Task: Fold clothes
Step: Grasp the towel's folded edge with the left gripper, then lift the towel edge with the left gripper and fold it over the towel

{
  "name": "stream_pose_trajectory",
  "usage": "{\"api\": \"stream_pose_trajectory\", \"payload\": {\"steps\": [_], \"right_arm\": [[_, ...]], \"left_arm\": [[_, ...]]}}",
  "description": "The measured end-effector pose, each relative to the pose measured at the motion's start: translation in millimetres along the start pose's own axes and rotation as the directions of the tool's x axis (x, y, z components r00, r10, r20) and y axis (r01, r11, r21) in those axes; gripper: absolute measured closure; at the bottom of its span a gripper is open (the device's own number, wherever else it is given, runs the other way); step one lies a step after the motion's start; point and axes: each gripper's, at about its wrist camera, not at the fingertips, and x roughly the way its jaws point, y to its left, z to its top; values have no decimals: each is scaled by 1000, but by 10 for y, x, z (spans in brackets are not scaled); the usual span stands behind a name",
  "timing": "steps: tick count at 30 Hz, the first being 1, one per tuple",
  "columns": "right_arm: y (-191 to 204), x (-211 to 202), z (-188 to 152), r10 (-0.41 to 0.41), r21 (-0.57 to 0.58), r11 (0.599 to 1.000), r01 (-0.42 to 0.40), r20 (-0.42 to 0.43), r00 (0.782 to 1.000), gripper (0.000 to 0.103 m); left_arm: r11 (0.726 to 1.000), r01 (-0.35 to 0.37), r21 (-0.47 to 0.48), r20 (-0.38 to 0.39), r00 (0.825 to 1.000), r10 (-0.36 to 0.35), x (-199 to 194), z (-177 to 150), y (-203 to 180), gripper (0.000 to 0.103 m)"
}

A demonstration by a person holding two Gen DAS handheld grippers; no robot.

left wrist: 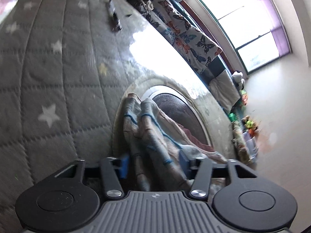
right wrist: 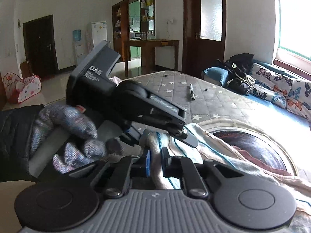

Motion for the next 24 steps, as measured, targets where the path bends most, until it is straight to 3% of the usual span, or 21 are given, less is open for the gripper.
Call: {"api": "stream_pose_trajectory", "payload": {"steps": [1,4,9,12,14,16,19,24], "right_arm": [[0,15,-2,4,-3,1000,-4,-4,1000,93],[-1,41,-13,14,-6,1000,-14,-13,1000,90],[-187,-138,-63,39,86,996,-40,8,999,78],[-364,-240,-107,-30,104,994,29,10,1000,70],[-557,-234,-130,-117,111,987,118,-9,993,70],[-771,-198,-155,-216,118,969,218,-33,976,61],[-1053,-25,-178,-348,115,927,356,-84,934,60],[-1399,305,-162,-431,143,879,455,-172,886,60]], "left_arm": [[1000,6,-3,3,1000,-6,-10,-1,10,80],[1000,25,-11,12,1000,-25,-39,-4,39,88],[998,57,-24,26,998,-56,-87,-8,88,91],[997,74,-30,36,997,-73,-116,-10,111,91],[997,77,-25,42,996,-76,-150,-10,102,91],[997,79,-20,47,996,-78,-187,-11,92,91],[997,79,-13,49,996,-78,-234,-14,71,91],[997,80,-8,48,996,-79,-272,-12,11,91]]}}
